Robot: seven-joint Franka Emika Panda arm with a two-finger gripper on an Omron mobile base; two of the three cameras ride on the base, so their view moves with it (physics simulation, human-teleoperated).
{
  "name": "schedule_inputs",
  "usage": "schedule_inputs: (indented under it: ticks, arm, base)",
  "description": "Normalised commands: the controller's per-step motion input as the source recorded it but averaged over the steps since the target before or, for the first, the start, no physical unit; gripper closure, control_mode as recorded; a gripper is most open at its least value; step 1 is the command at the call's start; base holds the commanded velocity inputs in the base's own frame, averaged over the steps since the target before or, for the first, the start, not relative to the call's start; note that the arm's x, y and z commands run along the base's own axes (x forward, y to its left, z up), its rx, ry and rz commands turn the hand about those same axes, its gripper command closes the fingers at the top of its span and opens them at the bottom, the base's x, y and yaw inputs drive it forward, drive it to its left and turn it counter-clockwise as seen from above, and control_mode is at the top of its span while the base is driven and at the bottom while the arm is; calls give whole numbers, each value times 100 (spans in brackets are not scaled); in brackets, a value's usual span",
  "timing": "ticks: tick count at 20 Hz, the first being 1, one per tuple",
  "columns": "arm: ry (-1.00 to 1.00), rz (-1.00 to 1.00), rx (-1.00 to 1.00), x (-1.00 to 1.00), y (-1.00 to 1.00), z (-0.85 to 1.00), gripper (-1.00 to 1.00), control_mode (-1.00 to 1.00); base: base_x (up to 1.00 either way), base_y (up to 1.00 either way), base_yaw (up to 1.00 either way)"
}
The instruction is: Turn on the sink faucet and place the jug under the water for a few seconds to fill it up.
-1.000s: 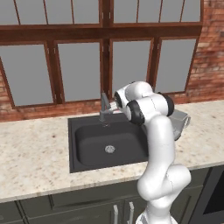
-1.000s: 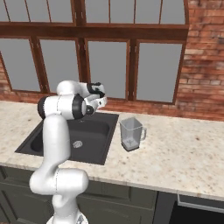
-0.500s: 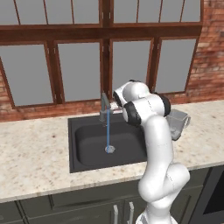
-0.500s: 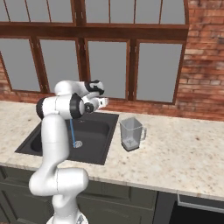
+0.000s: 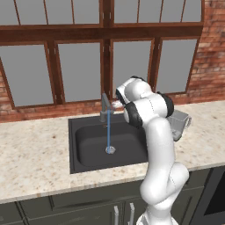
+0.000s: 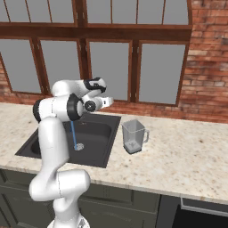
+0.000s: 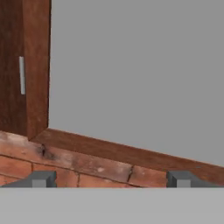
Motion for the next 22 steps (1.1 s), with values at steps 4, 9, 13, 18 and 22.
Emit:
schedule_inputs:
  ticks: [4, 9, 13, 18, 22]
  arm:
    - [-9, 0, 6, -43, -92, 66, -100, -100]
    - [-2, 3, 10, -45, -49, 71, -100, -100]
    - [0, 12, 1, -77, -4, 57, -100, -100]
    - [1, 12, 0, -79, -16, 67, -100, -100]
    - [0, 16, 0, -89, -52, 33, -100, -100]
  base:
    - [0, 0, 0]
    - [0, 0, 0]
    - [0, 0, 0]
    - [0, 0, 0]
    - [0, 0, 0]
